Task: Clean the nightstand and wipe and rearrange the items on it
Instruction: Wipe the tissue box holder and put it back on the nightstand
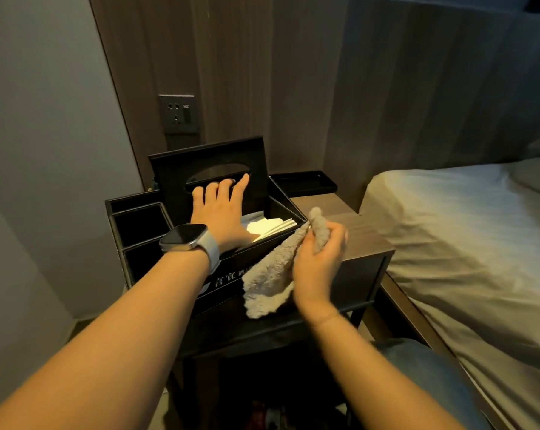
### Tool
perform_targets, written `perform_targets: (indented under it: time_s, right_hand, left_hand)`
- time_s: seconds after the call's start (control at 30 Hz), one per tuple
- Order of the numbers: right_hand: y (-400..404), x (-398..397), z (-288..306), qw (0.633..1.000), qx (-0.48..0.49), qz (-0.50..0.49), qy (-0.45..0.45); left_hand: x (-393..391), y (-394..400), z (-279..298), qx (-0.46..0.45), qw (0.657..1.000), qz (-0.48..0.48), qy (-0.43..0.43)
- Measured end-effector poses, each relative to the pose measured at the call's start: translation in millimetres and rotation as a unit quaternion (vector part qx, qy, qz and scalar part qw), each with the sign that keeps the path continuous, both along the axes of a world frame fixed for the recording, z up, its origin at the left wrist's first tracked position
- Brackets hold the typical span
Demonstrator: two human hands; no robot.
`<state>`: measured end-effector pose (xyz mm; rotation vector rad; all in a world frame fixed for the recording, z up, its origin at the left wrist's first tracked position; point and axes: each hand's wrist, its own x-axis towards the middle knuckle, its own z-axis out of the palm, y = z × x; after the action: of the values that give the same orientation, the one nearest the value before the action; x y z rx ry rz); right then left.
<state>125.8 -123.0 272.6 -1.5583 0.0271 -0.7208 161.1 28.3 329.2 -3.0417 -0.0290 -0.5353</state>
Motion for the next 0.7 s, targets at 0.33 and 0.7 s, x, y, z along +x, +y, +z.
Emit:
perform_targets:
  time_s: [0.33, 0.7]
  right_hand:
    - [-30.4, -11.5, 10.2, 0.983, -0.106, 0.147, -0.033]
    - [-5.8, -49.2, -9.0, 0.968, -0.139, 0.206, 0.021]
  left_hand:
    - [-3.9, 7.5, 10.0, 0.011, 1.0, -0.017, 0.018]
    - [-9.9, 24.6, 30.5, -0.003, 0.992, -0.086, 0.091]
